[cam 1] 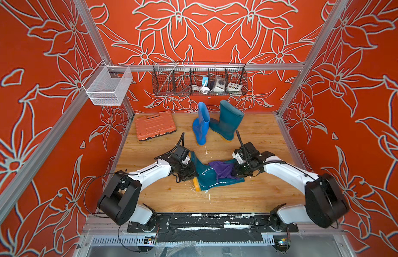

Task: Wipe the rubber boots with a cloth
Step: Wipe the dirt off the rubber boot.

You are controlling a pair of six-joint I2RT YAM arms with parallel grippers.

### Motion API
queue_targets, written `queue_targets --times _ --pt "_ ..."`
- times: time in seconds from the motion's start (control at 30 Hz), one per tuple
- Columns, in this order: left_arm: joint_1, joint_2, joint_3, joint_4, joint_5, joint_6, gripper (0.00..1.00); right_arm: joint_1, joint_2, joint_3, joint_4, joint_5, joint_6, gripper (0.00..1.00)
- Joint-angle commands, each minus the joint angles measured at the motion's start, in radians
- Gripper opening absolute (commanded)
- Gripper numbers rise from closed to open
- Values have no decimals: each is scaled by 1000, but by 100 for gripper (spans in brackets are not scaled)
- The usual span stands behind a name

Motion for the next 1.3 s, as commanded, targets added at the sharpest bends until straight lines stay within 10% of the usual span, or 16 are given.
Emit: queue_targets --times 0.0,0.27,0.57,0.7,0.83,0.97,1.27 --pt "7 -8 -7 10 30 -1 0 207 -7 72 -28 66 -8 0" --pt "7 -7 0 -4 35 0 0 418 222 202 42 13 -22 0" --pt "7 -48 -20 4 37 -5 0 -55 -6 -90 -7 -24 34 0" --pt "7 -41 -18 12 53 7 0 -16 -114 -67 -88 -12 -14 0" --pt "8 -25 -10 6 63 22 0 263 -112 -10 -35 53 19 0" --pt "7 12 11 2 91 41 0 409 40 -18 250 -140 90 0" --pt "7 60 46 -76 119 130 0 189 165 -65 120 13 179 0"
